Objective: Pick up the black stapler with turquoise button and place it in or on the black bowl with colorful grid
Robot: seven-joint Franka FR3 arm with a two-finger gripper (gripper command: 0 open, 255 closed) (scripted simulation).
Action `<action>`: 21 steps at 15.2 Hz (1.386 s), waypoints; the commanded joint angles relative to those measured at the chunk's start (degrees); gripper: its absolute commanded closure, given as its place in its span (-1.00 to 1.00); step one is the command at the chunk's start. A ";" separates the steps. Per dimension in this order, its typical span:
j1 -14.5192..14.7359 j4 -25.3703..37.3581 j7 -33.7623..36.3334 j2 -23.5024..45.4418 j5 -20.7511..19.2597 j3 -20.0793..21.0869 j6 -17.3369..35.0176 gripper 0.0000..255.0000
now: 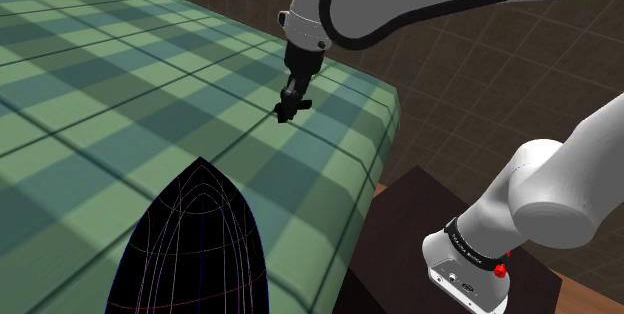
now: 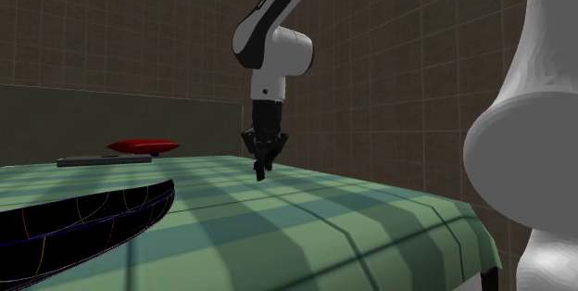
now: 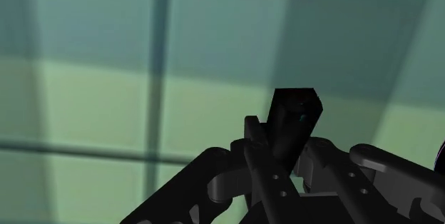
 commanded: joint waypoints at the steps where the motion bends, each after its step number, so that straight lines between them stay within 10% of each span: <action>1: -0.04 1.08 -0.13 -0.60 0.11 -0.10 -1.69 1.00; 21: 2.78 9.33 6.54 -3.60 0.96 3.53 -12.56 1.00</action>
